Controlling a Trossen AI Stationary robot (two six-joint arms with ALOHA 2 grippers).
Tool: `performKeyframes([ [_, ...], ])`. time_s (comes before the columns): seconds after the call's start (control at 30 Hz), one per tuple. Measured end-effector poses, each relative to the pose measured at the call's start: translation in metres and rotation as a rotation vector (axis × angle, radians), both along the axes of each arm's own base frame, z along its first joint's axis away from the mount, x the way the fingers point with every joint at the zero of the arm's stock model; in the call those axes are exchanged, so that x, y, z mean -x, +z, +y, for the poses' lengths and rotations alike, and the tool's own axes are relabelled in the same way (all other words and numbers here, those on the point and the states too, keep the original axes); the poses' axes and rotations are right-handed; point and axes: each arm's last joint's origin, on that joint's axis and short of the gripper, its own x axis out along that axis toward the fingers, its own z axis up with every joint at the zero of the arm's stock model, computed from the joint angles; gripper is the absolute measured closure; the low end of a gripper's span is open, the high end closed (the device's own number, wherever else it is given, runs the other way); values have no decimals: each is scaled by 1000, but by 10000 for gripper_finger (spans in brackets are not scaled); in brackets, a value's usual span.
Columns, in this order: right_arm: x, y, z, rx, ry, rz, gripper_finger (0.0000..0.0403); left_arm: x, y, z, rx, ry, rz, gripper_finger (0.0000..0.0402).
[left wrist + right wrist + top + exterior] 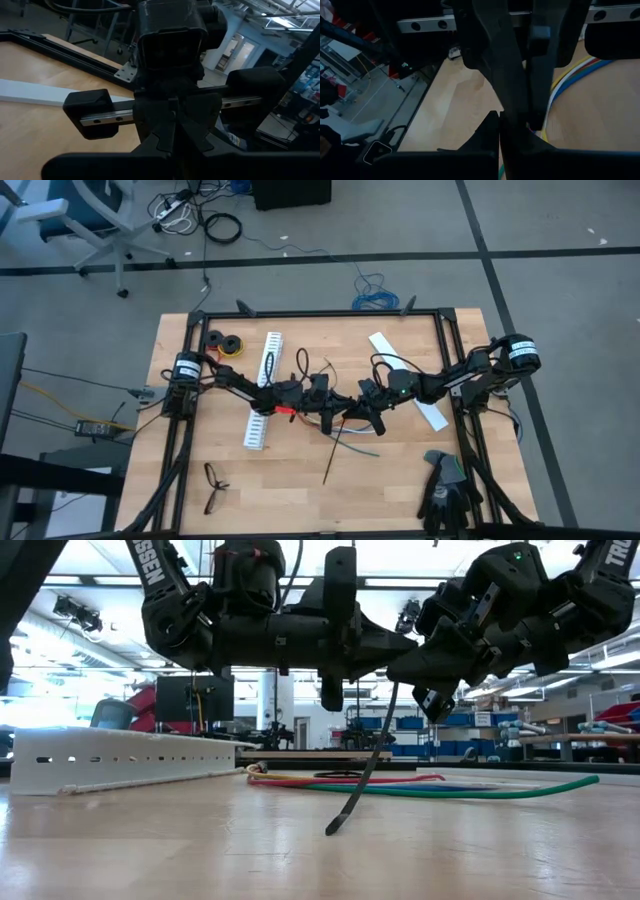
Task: Ziptie cables
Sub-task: Insert the black zip tie into the lock head
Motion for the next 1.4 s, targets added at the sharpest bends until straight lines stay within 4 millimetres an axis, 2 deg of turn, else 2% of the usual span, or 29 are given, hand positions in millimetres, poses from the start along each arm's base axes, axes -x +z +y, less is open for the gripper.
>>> performKeyframes([
  [0.6, 0, -1, 0, 4, -2, 13, 403, 0, 0, 4, -1, 20, -1, 388],
  [0.9, 1, -5, -1, 94, -11, 23, 399, 1, -3, 3, 16, 57, 24, 398],
  [1.03, 2, -11, -2, 128, -50, 89, 387, 17, -13, -5, -18, 185, 16, 399],
  [1.27, 4, -16, -3, 160, -57, 139, 368, 55, -28, -10, 23, 255, -54, 400],
  [1.4, 9, -17, -2, 193, -44, 196, 370, 66, -33, -8, 53, 271, -58, 400],
])
